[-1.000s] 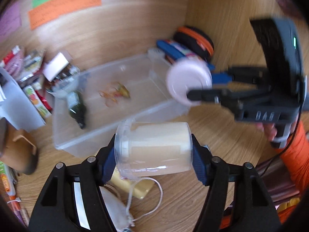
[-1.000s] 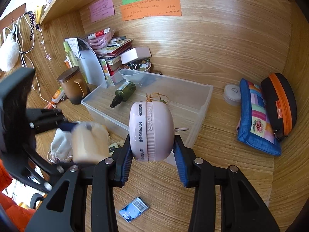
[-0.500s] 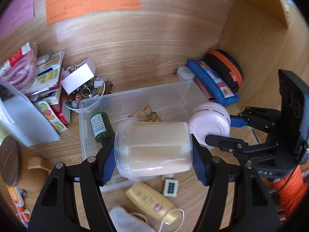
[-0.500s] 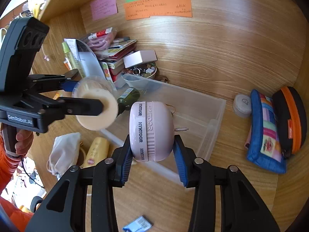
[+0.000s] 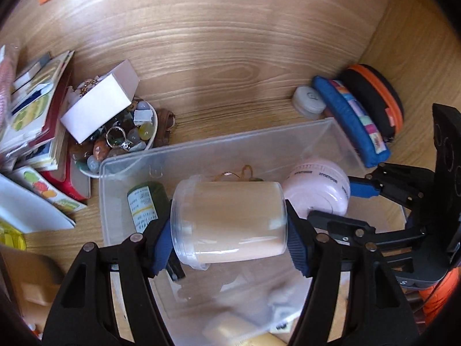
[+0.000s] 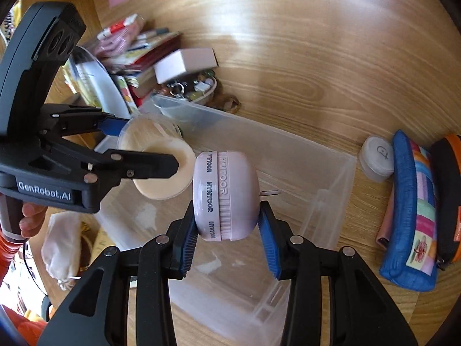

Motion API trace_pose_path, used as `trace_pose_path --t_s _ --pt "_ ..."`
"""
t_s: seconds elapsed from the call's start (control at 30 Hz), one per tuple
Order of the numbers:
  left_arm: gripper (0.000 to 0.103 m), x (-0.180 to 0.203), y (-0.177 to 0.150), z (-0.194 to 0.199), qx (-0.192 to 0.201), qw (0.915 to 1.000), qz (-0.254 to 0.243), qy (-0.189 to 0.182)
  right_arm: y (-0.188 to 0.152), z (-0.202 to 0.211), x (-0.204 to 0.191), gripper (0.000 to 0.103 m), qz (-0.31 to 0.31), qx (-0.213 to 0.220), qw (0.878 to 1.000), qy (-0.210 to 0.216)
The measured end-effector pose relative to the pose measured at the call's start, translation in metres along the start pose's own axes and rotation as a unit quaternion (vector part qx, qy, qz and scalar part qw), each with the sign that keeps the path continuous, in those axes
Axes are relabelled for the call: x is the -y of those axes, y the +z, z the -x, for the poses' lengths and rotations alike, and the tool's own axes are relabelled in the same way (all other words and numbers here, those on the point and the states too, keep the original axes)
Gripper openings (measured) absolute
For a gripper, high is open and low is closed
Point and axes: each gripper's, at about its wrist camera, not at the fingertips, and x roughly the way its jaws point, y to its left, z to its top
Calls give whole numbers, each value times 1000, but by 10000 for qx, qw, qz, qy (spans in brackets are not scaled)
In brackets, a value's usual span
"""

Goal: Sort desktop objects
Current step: 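Lower the cream jar and pink case into the bin, opening both tools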

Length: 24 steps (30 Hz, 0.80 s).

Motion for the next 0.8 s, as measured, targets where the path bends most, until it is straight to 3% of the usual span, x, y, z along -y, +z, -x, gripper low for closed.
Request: trace_pose_path --t_s 0.27,0.7,0.8 --pt "67 -7 8 -29 -274 9996 27 50 6 -13 10 37 35 -180 9995 -257" --pt "67 -1 15 -35 -173 9998 -70 45 11 -17 -3 37 460 -157 9966 -662" --pt "67 0 16 -32 -192 9997 -87 -97 9 -12 -6 49 552 -87 9953 -796"
